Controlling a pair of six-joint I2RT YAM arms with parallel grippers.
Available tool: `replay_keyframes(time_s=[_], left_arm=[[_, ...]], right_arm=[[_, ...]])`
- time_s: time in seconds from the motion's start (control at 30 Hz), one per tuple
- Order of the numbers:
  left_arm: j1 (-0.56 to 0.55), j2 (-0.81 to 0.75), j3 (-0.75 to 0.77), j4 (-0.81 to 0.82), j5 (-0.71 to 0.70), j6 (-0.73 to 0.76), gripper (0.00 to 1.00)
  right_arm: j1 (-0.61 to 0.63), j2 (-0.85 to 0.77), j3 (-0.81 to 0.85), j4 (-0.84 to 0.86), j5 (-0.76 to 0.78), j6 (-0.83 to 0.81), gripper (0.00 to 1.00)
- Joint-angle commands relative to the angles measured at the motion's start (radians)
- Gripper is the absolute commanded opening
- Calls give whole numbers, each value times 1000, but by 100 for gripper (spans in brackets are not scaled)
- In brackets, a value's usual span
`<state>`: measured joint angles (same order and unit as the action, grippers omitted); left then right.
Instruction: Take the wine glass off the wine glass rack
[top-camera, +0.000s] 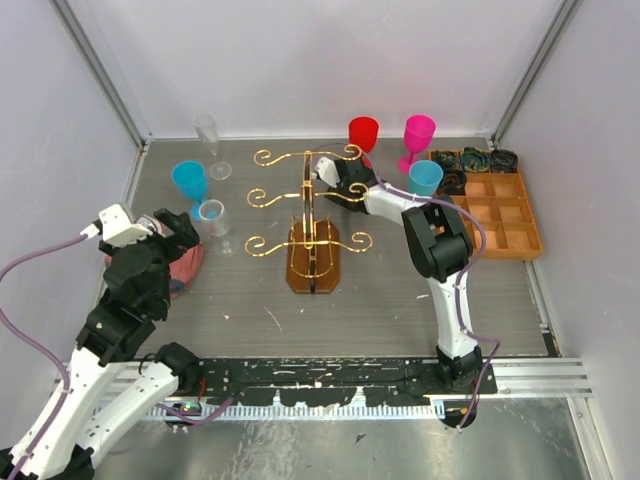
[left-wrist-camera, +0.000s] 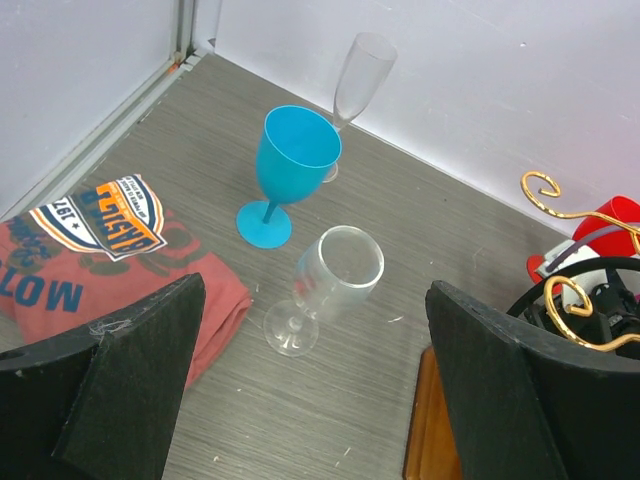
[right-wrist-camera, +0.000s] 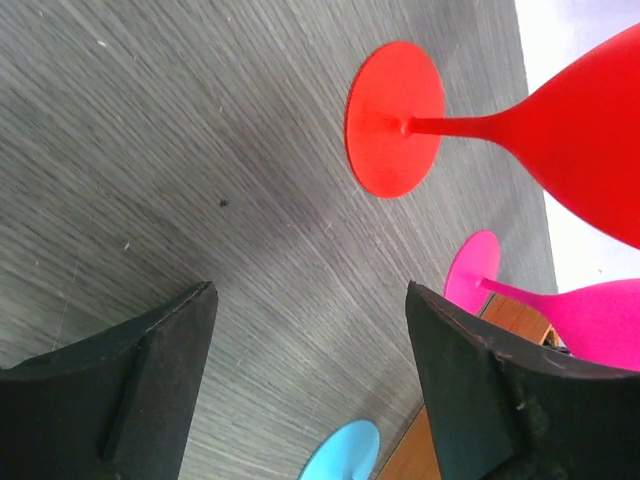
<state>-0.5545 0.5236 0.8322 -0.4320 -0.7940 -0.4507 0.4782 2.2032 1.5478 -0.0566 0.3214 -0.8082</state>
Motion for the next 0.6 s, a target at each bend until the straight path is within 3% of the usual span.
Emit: replay_keyframes(time_s=[0.0,0.57], left_arm=[[-1,3,-16,7,4,-11,98],[-1,30,-30,37,13,-8,98]], right_arm=[[-2,-16,57,-303,-47,108,83],[-46,30,190,-650,-172,198,84]])
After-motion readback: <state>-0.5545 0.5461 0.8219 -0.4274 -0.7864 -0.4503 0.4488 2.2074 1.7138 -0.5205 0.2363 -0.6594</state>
